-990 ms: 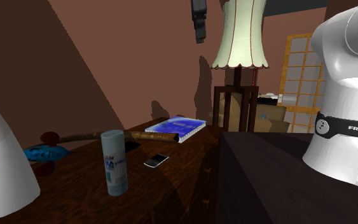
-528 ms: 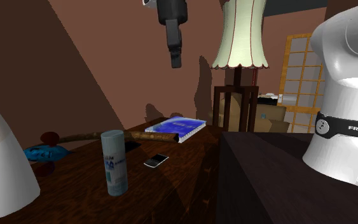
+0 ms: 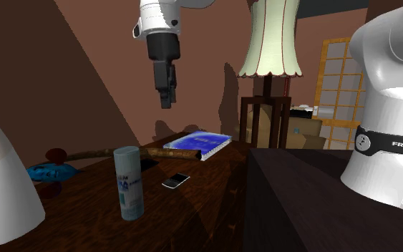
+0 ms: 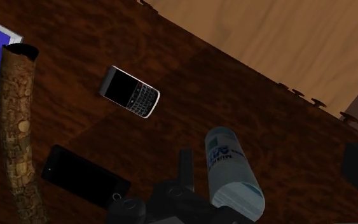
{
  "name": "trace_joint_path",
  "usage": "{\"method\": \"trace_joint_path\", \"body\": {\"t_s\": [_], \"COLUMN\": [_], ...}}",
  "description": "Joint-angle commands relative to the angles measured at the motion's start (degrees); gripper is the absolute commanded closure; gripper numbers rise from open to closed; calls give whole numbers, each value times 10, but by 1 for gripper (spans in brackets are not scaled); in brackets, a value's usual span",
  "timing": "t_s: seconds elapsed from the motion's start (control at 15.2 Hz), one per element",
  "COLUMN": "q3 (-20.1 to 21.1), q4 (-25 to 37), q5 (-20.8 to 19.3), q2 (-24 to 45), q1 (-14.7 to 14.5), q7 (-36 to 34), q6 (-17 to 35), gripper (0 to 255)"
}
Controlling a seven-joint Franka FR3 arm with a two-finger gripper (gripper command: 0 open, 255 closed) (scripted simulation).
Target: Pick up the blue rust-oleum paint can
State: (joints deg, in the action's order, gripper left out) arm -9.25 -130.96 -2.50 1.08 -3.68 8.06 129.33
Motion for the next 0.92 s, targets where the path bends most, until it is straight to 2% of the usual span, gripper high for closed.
{"method": "trace_joint_path", "body": {"t_s": [0.0,0.66,0.86], "q3": [0,30,33], "q4": [23,191,201], "q5": [13,70,73], "q2": [44,262,283], "q1": [1,17,20], "q7": [17,85,89], "q6": [26,94,107], "gripper": [0,0,0]}}
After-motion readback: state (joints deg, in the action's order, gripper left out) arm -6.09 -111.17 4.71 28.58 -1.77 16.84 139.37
